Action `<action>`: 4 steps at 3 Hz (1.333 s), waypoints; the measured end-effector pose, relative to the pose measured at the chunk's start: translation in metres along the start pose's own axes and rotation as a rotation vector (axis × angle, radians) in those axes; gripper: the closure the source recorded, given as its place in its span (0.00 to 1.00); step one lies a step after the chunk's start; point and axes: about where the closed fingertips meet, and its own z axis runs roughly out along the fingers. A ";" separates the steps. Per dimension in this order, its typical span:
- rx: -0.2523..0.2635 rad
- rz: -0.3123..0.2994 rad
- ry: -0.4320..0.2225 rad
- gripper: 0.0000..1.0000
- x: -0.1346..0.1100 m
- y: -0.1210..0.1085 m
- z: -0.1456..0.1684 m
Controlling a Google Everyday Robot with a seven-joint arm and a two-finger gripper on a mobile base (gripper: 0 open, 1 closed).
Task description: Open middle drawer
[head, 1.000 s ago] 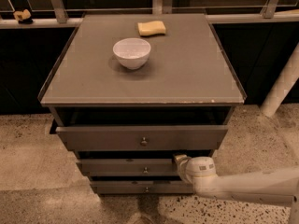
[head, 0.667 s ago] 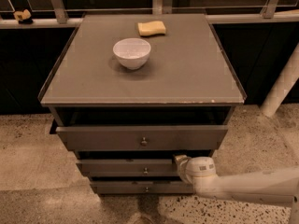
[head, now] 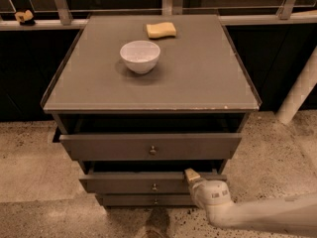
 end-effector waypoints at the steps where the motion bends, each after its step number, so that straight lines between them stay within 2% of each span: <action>1: -0.010 0.009 0.007 1.00 -0.007 0.024 -0.011; 2: -0.013 0.008 0.014 1.00 -0.013 0.041 -0.022; 4: -0.014 0.004 0.018 1.00 -0.014 0.042 -0.023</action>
Offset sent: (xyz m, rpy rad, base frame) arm -0.2412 0.0046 -0.0458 -0.0763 0.0702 -0.0632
